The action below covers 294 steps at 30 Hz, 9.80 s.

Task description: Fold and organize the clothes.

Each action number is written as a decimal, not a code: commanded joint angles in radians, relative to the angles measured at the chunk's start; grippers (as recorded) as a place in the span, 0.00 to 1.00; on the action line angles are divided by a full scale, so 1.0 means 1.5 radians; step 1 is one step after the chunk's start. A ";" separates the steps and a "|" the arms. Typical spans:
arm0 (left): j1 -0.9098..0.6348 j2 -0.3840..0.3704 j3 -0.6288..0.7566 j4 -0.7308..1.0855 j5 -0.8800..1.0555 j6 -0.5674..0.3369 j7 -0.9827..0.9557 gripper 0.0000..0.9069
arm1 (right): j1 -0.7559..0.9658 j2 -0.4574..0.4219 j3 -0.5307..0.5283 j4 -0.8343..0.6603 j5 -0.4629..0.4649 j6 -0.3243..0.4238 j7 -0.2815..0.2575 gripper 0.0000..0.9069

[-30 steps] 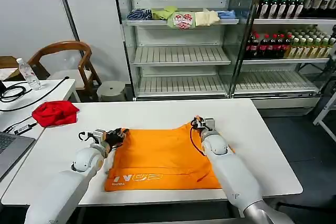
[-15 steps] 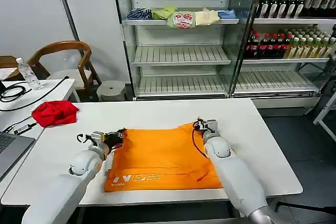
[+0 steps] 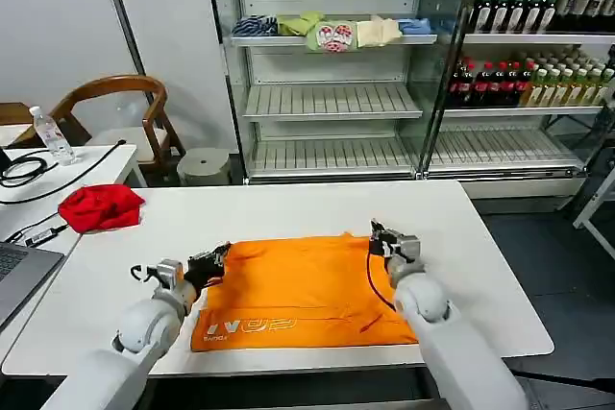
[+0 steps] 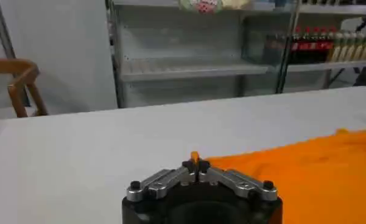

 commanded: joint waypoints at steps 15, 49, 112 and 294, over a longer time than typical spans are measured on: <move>0.170 0.016 -0.093 -0.110 0.013 -0.028 -0.009 0.02 | -0.222 -0.069 0.066 0.223 -0.040 0.013 -0.001 0.00; 0.284 0.047 -0.105 -0.184 0.042 0.022 -0.050 1.00 | -0.307 -0.093 0.106 0.270 -0.073 0.011 -0.005 1.00; 0.259 0.044 -0.139 -0.225 0.020 0.052 -0.297 0.02 | -0.443 -0.075 0.197 0.307 -0.184 0.076 -0.024 1.00; 0.367 0.250 -0.446 -0.354 -0.160 0.178 -0.193 0.01 | -0.373 -0.064 0.164 0.321 -0.224 0.112 -0.015 1.00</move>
